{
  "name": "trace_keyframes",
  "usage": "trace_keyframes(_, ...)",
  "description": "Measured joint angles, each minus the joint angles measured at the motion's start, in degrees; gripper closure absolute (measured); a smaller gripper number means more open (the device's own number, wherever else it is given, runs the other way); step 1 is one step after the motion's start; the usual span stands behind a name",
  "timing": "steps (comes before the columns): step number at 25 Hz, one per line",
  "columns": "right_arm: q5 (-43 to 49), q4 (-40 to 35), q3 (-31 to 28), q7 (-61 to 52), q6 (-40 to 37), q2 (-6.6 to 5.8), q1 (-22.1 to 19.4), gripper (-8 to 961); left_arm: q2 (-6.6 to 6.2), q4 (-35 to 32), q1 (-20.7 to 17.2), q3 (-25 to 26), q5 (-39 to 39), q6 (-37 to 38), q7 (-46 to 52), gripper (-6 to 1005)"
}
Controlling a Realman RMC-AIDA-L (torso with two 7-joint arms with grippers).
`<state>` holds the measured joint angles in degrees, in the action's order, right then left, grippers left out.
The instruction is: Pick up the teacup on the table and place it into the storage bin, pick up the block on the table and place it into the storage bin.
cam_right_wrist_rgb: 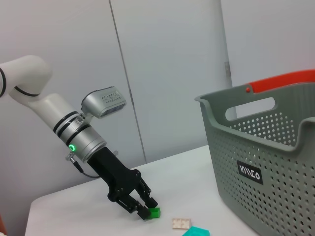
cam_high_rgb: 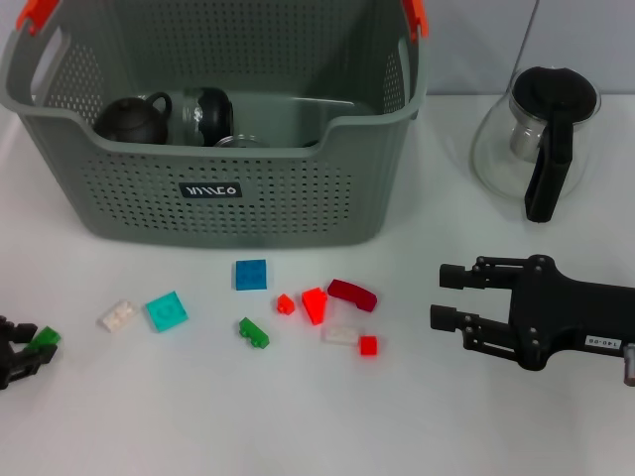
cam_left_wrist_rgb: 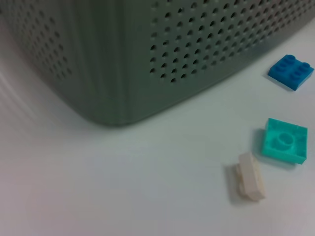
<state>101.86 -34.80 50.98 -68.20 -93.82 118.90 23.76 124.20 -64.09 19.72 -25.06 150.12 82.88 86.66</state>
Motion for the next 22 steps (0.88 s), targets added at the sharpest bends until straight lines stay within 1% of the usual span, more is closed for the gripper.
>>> trace_keyframes(8, 0.01, 0.00, 0.00, 0.00, -0.22, -0.08, -0.03, 430, -0.19, 0.17, 0.28, 0.32, 0.69, 0.36, 0.15, 655)
trace_keyframes(14, 0.05, 0.08, 0.00, 0.00, -0.33, -0.08, 0.02, 430, -0.25, -0.52, 0.14, 0.46, 0.40, 1.13, 0.83, 819)
trace_keyframes(16, 0.07, 0.08, 0.00, 0.00, -0.33, -0.08, 0.03, 429, -0.42, -1.22, 0.21, 1.62, -0.47, 3.22, 0.84, 815)
trace_keyframes(19, 0.08, 0.09, 0.00, 0.00, -0.33, -0.08, 0.03, 429, -1.71, -1.70, 1.26, 6.04, -2.46, 8.56, 0.63, 809)
trace_keyframes(22, 0.09, 0.09, 0.00, 0.00, -0.33, -0.08, -0.03, 429, -3.67, -0.89, 3.02, 11.05, -4.29, 14.17, 1.63, 803)
